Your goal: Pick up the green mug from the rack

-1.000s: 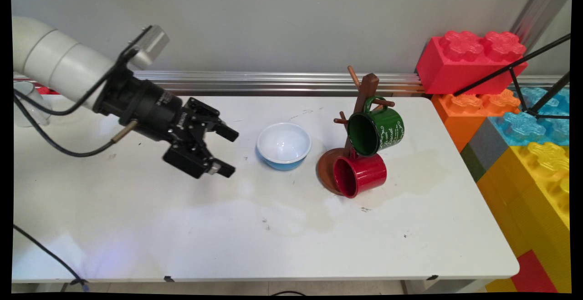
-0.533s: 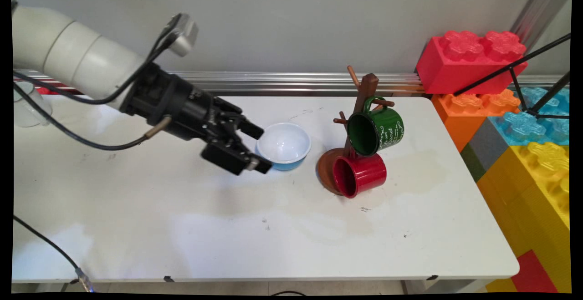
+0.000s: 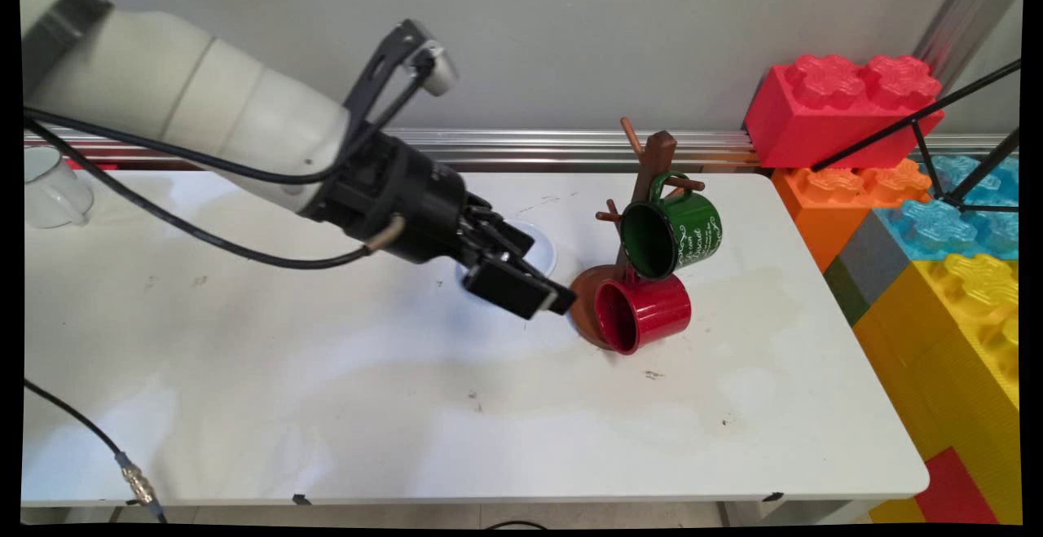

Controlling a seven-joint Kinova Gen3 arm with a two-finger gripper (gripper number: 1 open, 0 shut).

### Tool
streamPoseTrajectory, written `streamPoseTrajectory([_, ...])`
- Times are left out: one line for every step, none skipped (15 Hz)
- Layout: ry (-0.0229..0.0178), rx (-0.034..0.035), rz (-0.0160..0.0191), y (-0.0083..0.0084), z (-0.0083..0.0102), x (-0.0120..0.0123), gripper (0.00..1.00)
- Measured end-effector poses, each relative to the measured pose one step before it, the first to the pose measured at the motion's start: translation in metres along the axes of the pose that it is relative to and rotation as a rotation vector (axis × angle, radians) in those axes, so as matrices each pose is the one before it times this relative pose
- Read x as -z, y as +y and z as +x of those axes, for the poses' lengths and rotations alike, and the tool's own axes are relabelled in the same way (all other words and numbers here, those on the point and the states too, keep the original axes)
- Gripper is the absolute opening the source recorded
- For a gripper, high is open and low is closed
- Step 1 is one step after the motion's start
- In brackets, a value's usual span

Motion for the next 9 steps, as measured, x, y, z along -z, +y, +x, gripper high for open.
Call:
streamPoseTrajectory([0.00334,0.00892,0.00791,0.00375,0.00246,-0.00597,1.00])
streamPoseTrajectory([0.00383,0.00790,0.00644,0.00275,0.00186,-0.00538,1.00])
streamPoseTrajectory([0.00657,0.00945,0.00751,0.00259,0.00231,-0.00625,1.00])
streamPoseTrajectory([0.00642,0.00839,0.00688,0.00227,0.00209,-0.00636,1.00])
streamPoseTrajectory([0.00687,0.00699,0.00506,0.00158,0.00184,-0.00556,1.00])
streamPoseTrajectory([0.00832,0.00862,0.00505,0.00143,0.00190,-0.00664,1.00])
streamPoseTrajectory([0.00780,0.00805,0.00394,0.00107,0.00182,-0.00696,1.00])
streamPoseTrajectory([0.00682,0.00673,0.00293,0.00057,0.00135,-0.00610,1.00])
streamPoseTrajectory([0.00596,0.00539,0.00251,0.00061,0.00136,-0.00634,1.00])
